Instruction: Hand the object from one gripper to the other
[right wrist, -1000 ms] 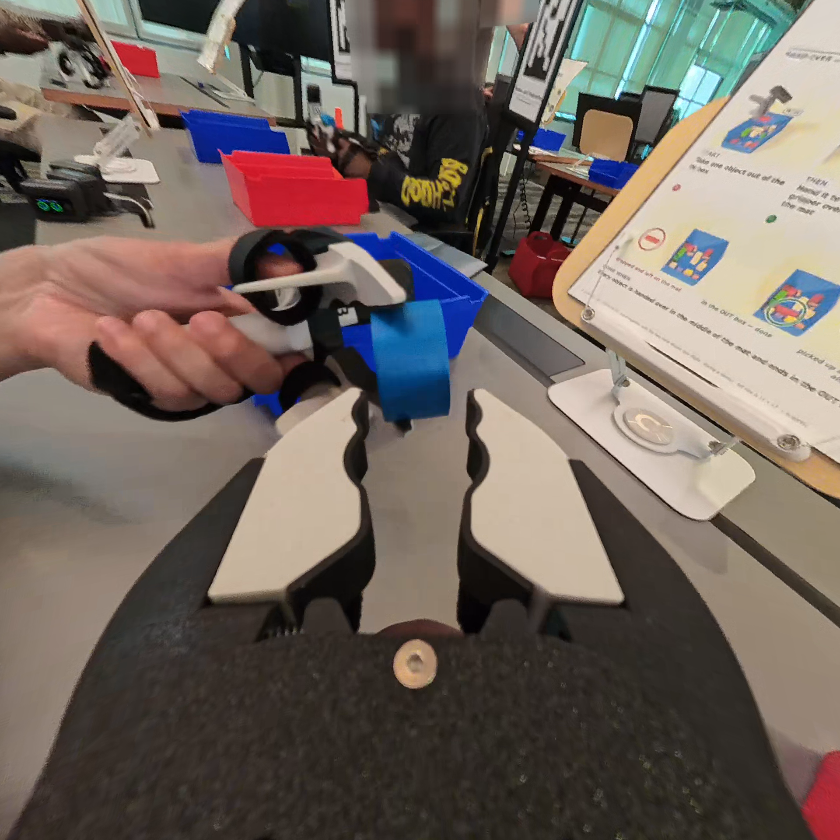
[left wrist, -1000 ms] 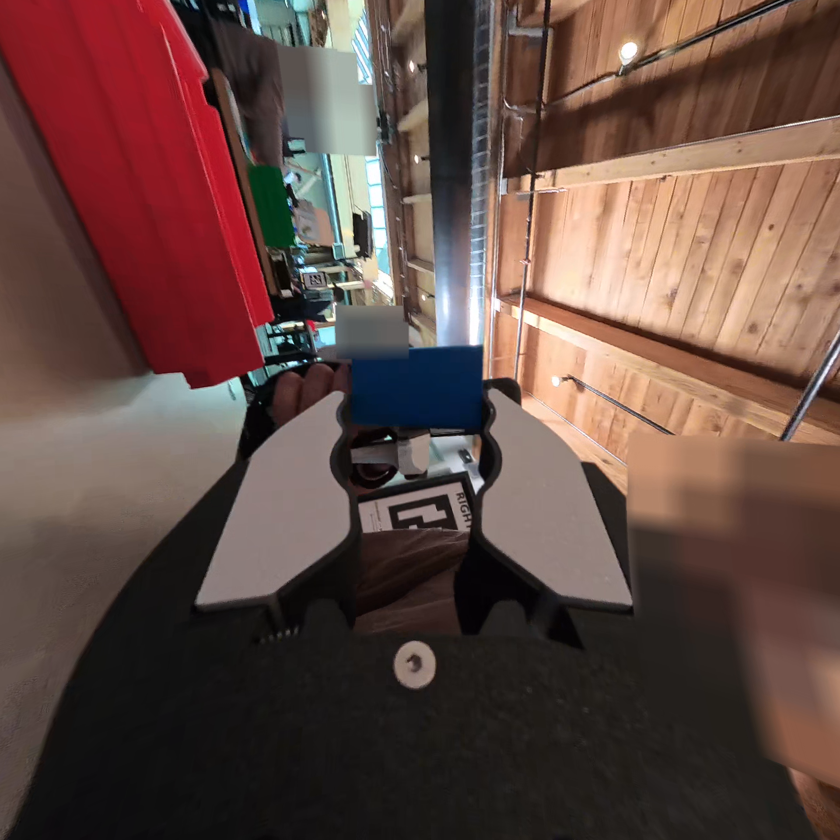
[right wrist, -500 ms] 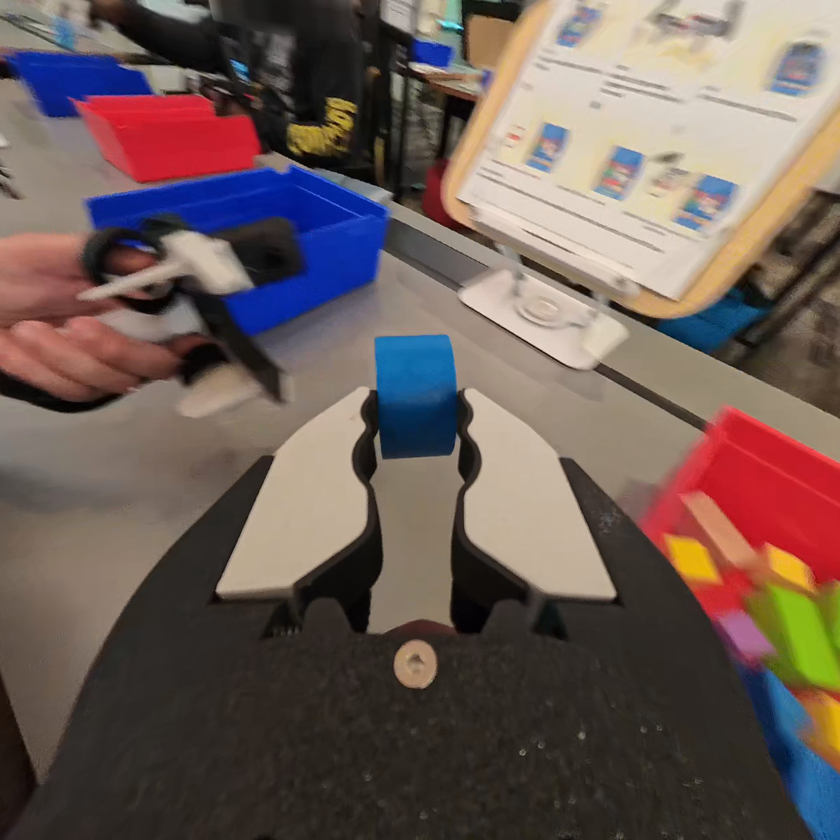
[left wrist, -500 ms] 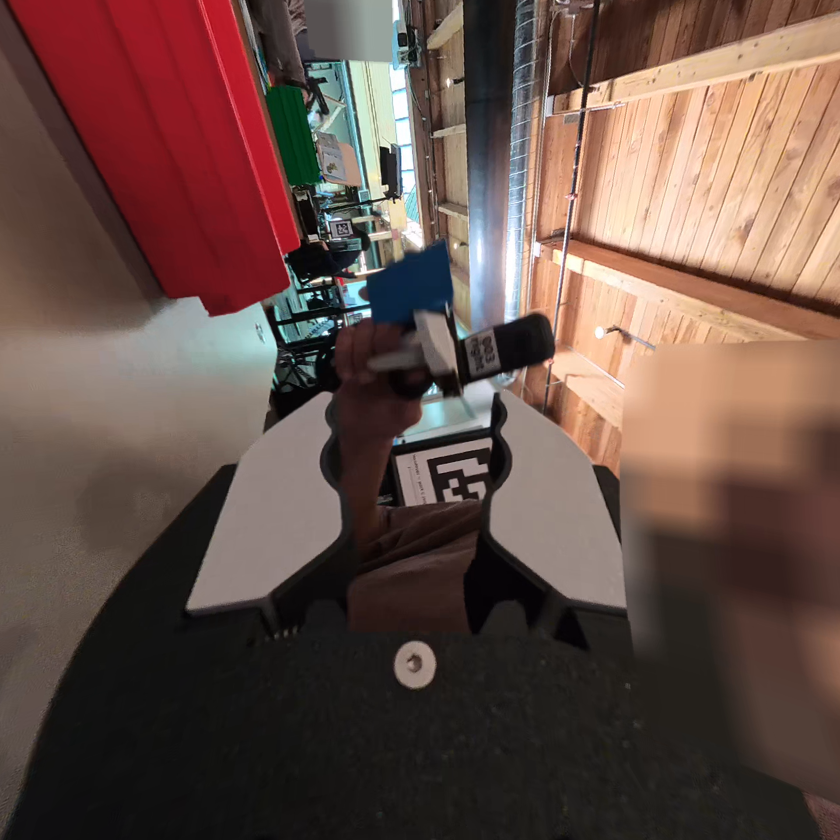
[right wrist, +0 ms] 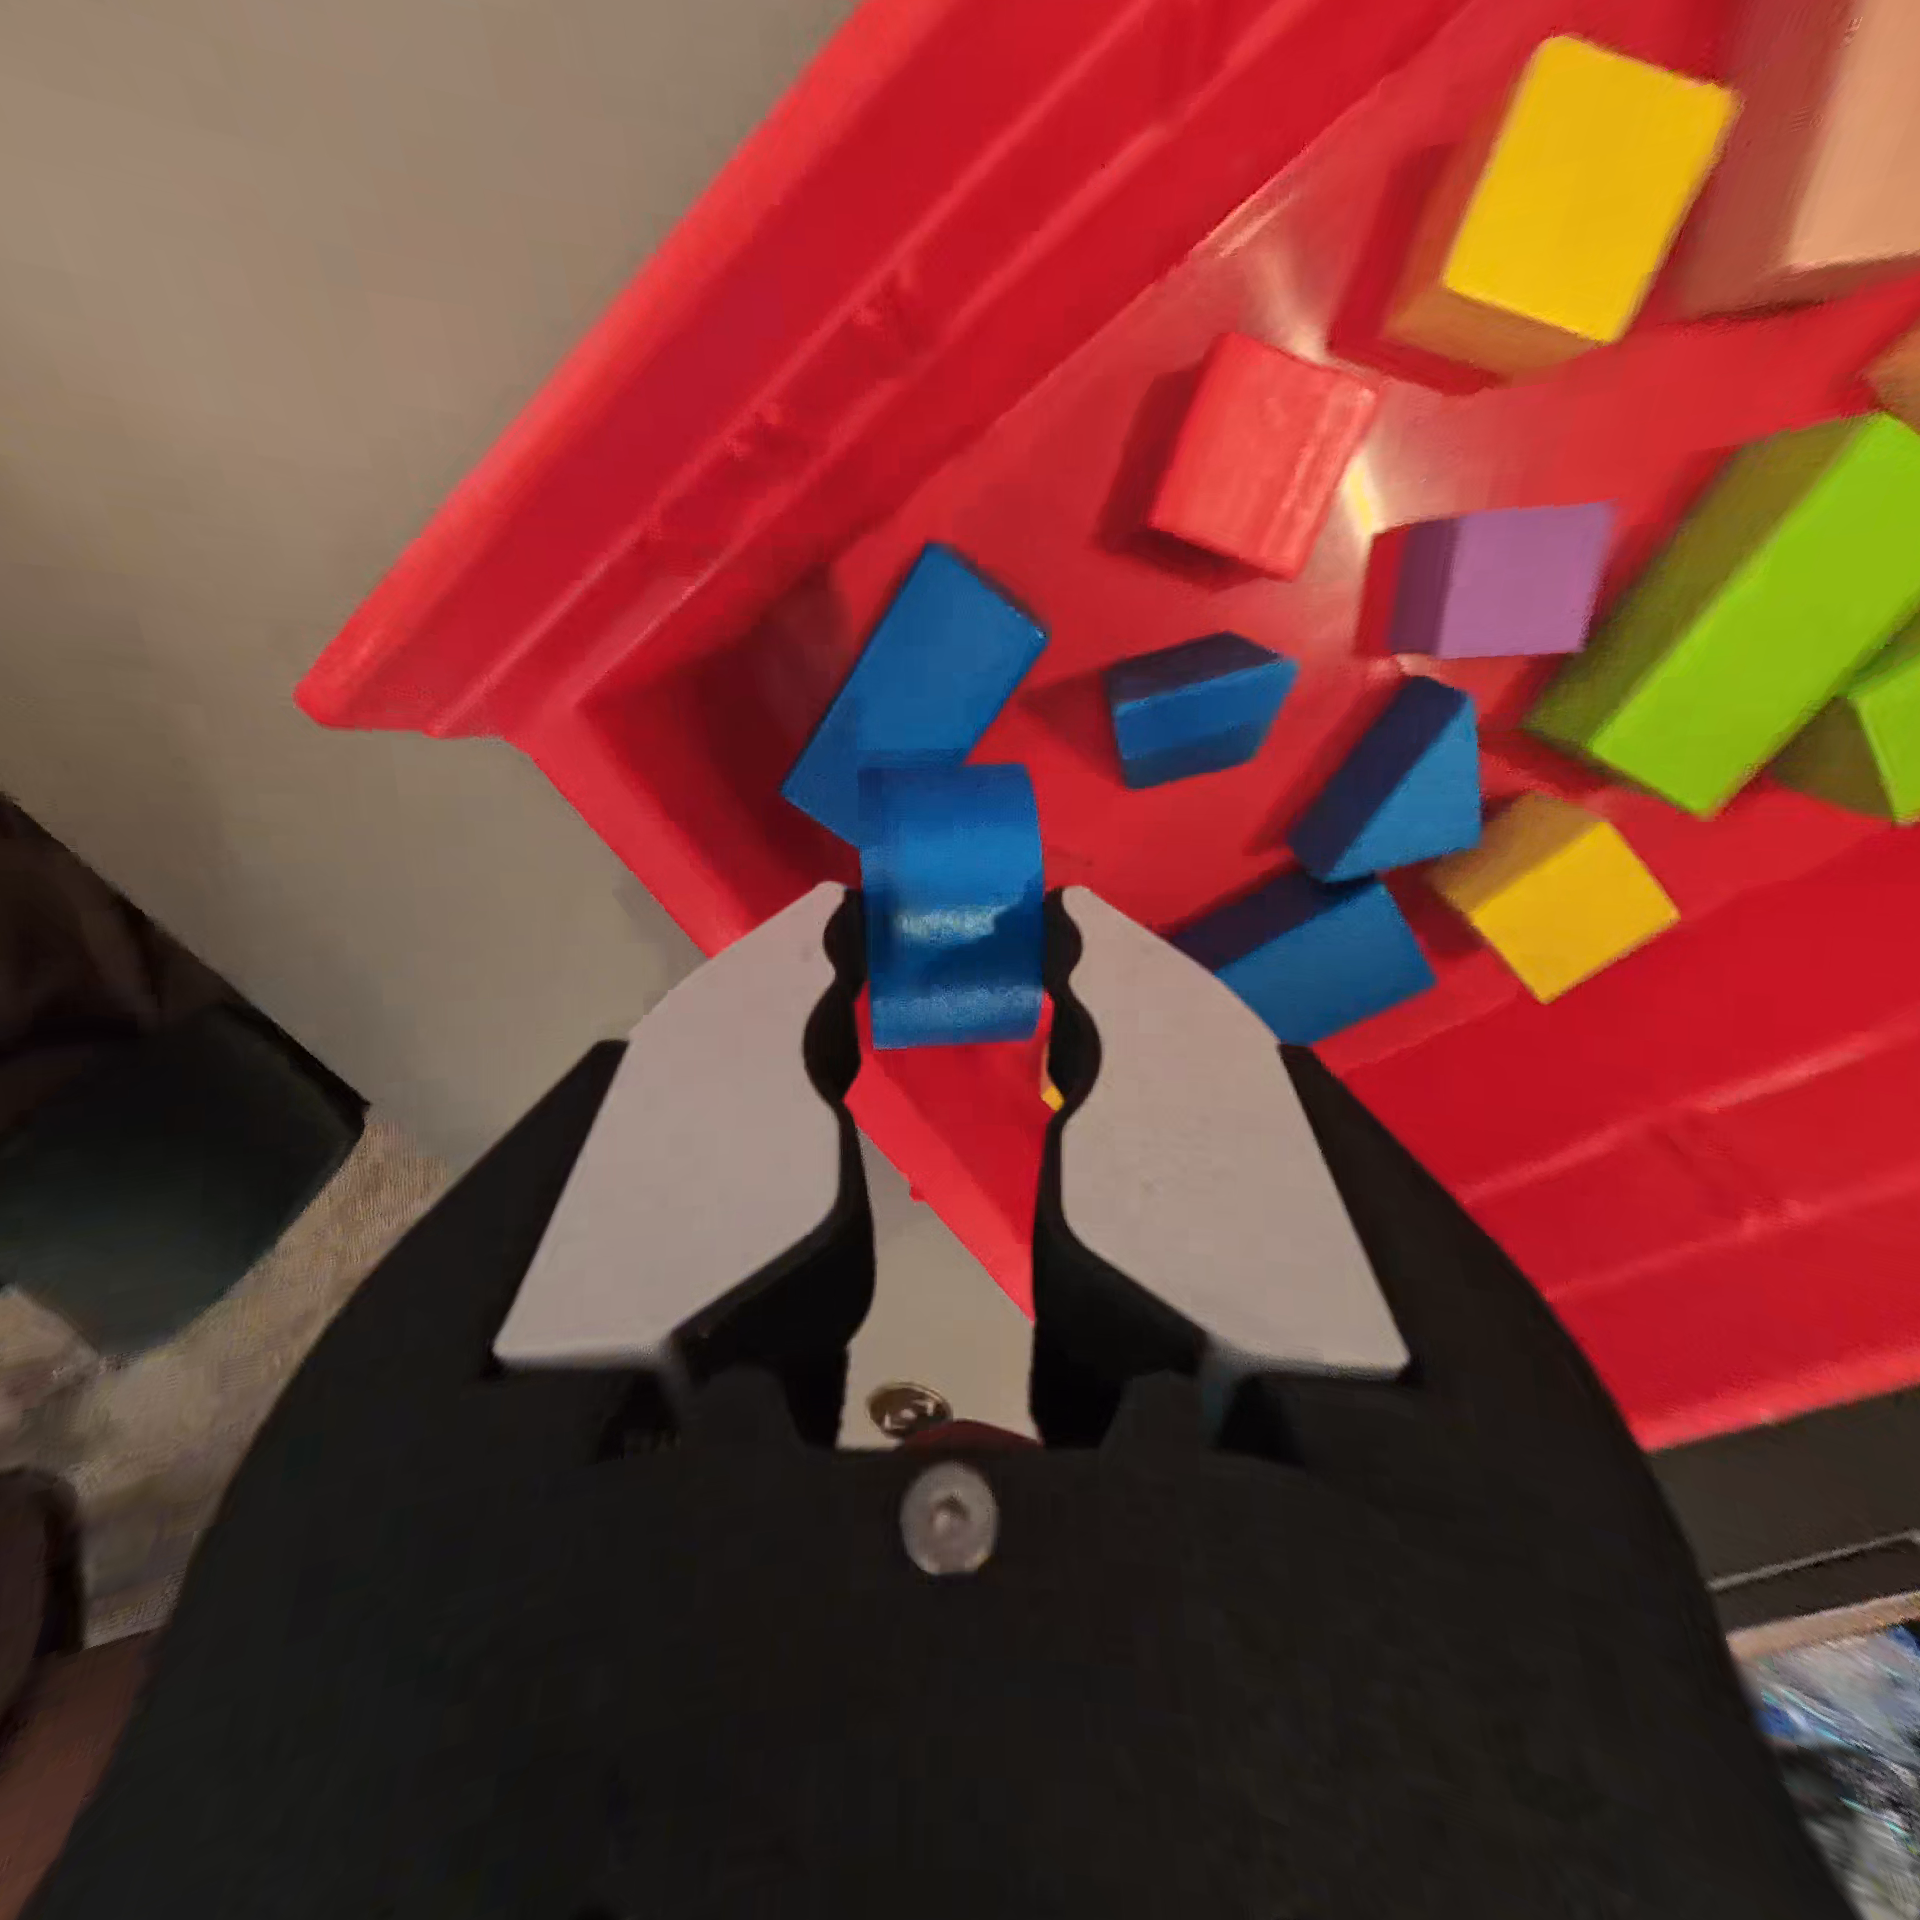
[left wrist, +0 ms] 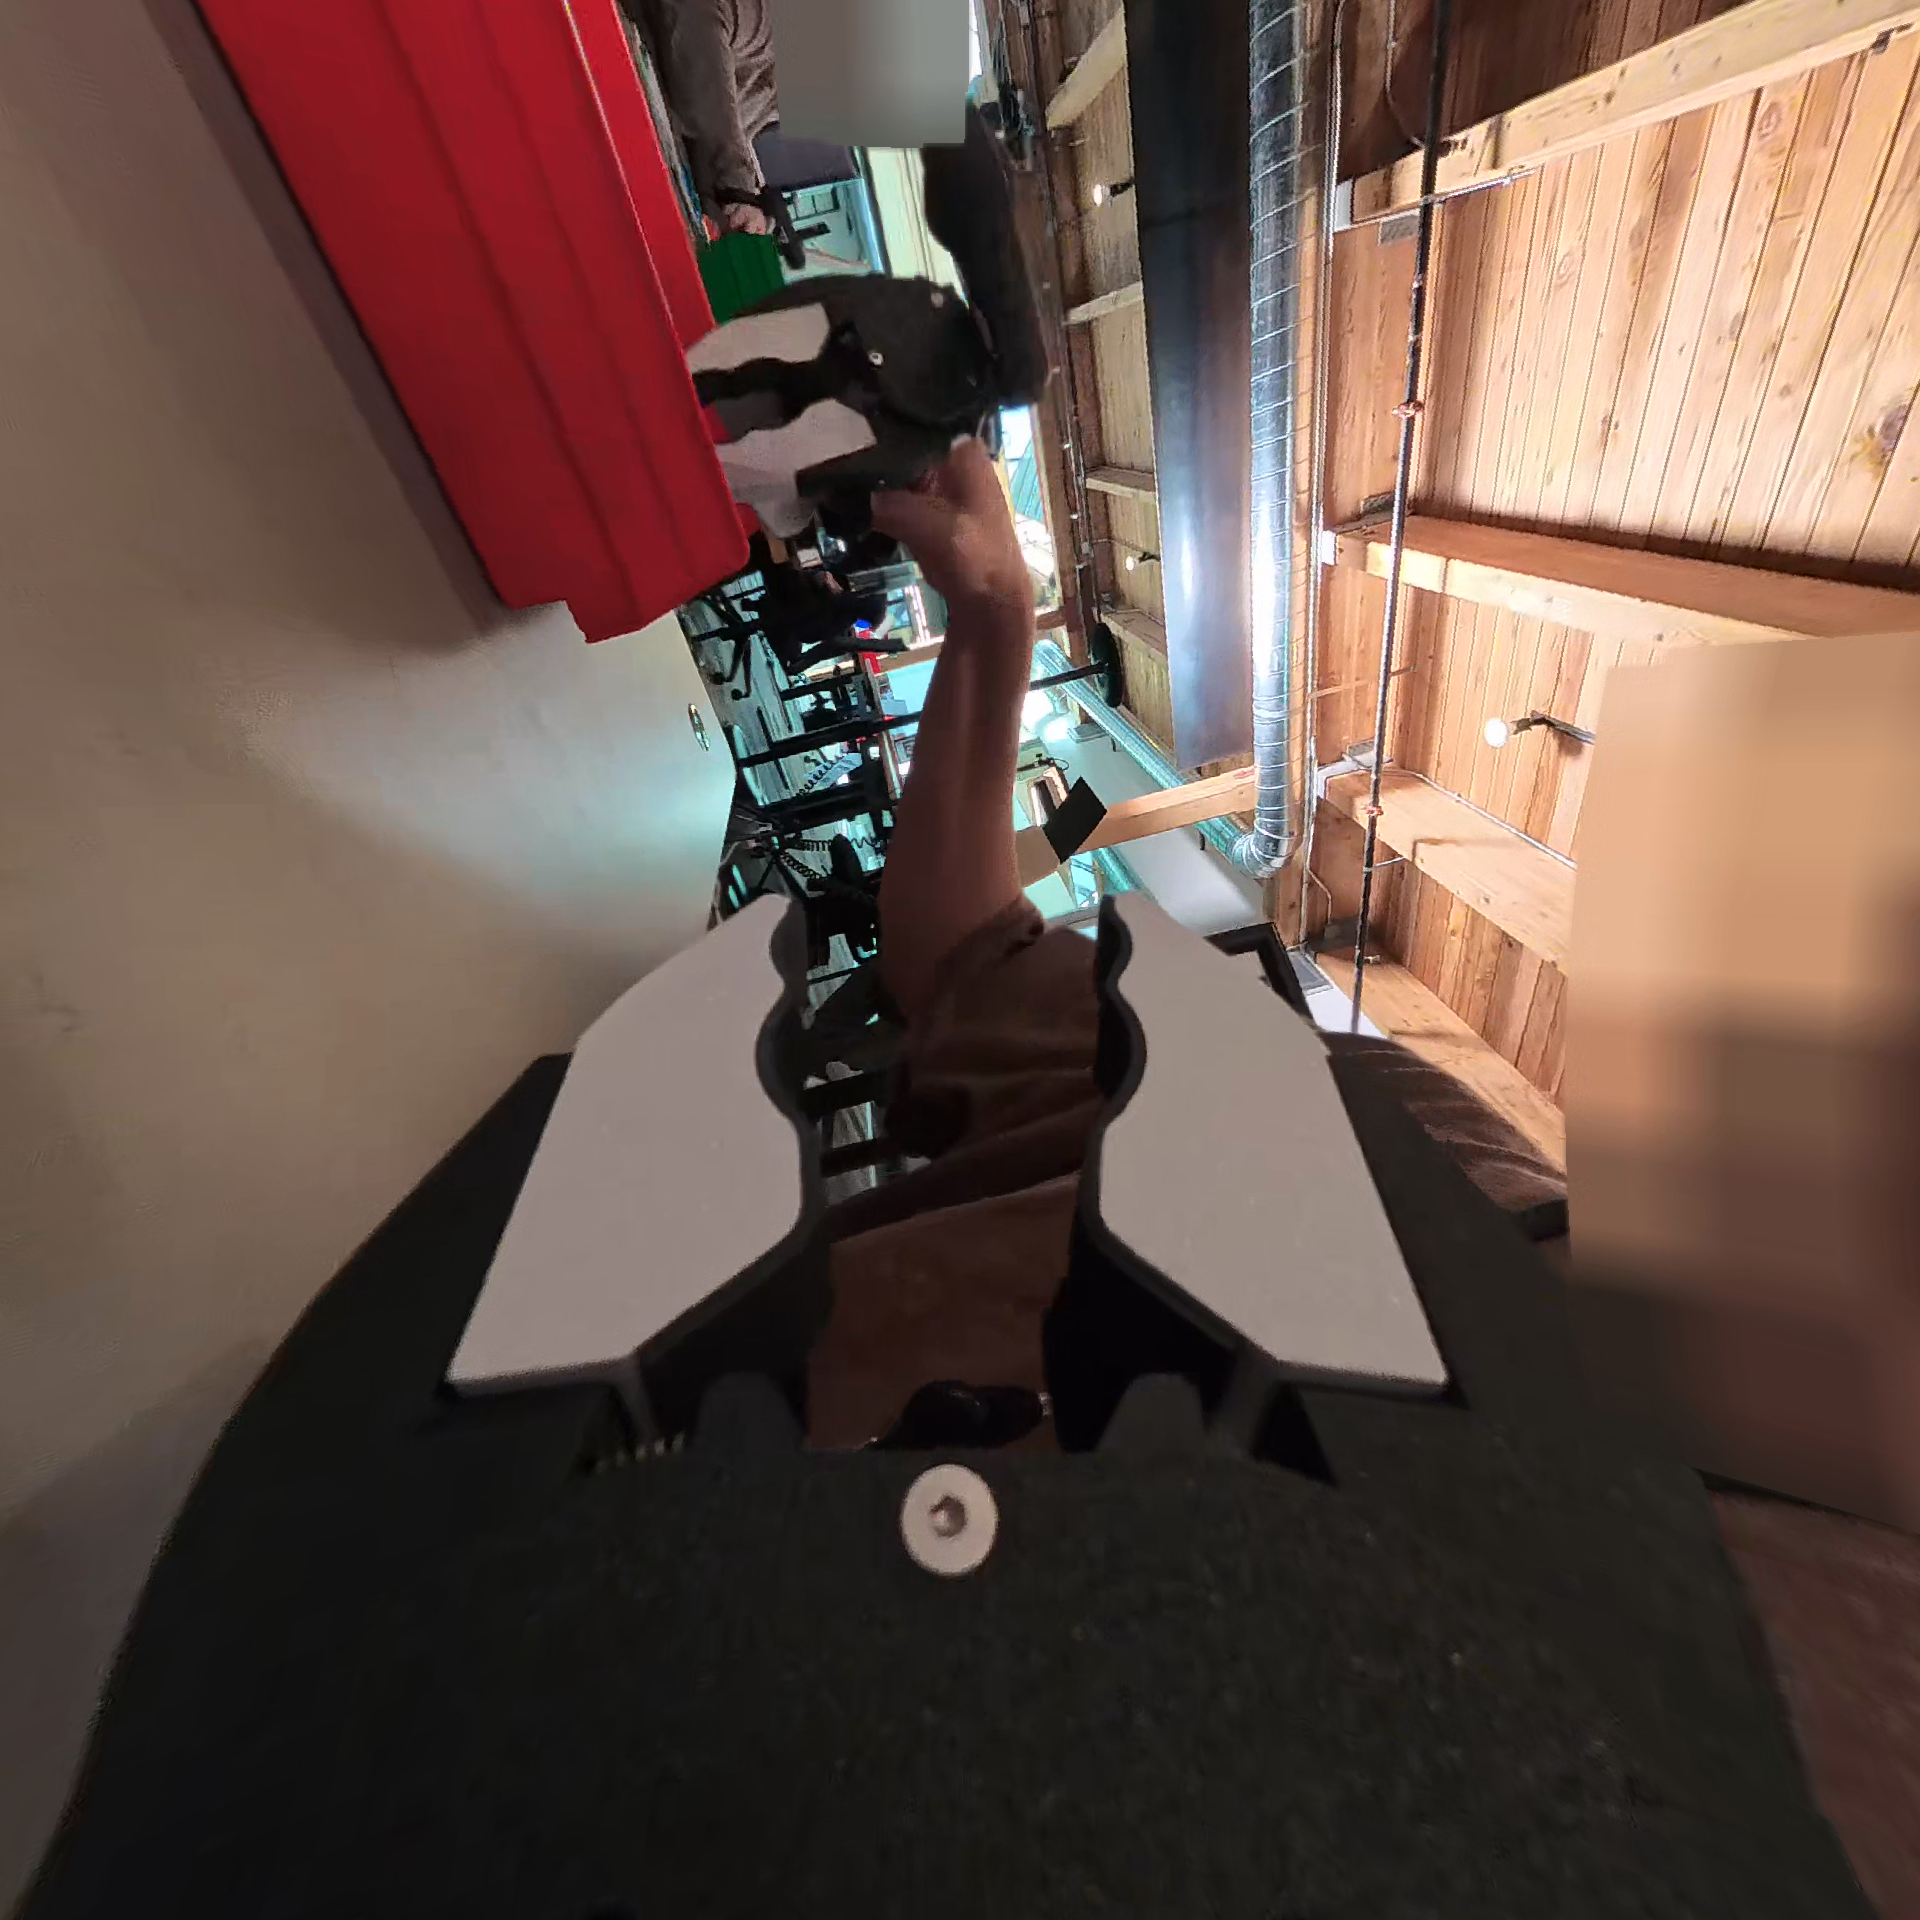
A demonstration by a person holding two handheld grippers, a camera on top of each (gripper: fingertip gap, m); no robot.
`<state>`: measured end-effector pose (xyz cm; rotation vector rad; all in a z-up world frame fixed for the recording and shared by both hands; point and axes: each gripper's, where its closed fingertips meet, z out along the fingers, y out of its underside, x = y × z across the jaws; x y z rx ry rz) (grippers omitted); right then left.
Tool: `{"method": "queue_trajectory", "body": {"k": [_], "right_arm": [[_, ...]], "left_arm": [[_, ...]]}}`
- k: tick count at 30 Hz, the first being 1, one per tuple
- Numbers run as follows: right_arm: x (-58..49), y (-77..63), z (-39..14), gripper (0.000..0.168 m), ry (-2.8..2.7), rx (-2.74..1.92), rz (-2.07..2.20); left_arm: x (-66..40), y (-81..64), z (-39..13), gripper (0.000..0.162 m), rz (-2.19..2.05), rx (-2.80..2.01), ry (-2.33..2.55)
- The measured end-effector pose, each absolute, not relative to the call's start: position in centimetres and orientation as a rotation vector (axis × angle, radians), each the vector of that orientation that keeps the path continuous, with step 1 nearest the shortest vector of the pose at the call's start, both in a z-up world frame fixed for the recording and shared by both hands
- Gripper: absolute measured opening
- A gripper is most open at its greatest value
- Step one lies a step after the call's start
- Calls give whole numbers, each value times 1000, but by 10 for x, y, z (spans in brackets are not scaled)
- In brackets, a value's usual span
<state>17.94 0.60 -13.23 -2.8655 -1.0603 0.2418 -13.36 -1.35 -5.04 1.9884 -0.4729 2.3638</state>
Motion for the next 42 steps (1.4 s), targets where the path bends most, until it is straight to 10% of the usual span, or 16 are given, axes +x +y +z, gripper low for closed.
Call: {"method": "queue_trajectory", "body": {"k": [25, 31, 37, 42], "right_arm": [[196, 32, -196, 34, -1225, -2900, 79], [208, 41, -109, 51, -909, -2660, -98], [208, 4, -1, 53, -326, -2115, -217], [196, -41, -55, 73, 224, -1889, -76]], "left_arm": [[-147, -19, -64, 50, 2362, 2036, -463], [-158, -22, -51, 51, 2368, 2090, -574], [-228, 19, -33, 49, 2288, 2805, -704], [-337, 60, -63, 58, 1306, 3808, -590]]}}
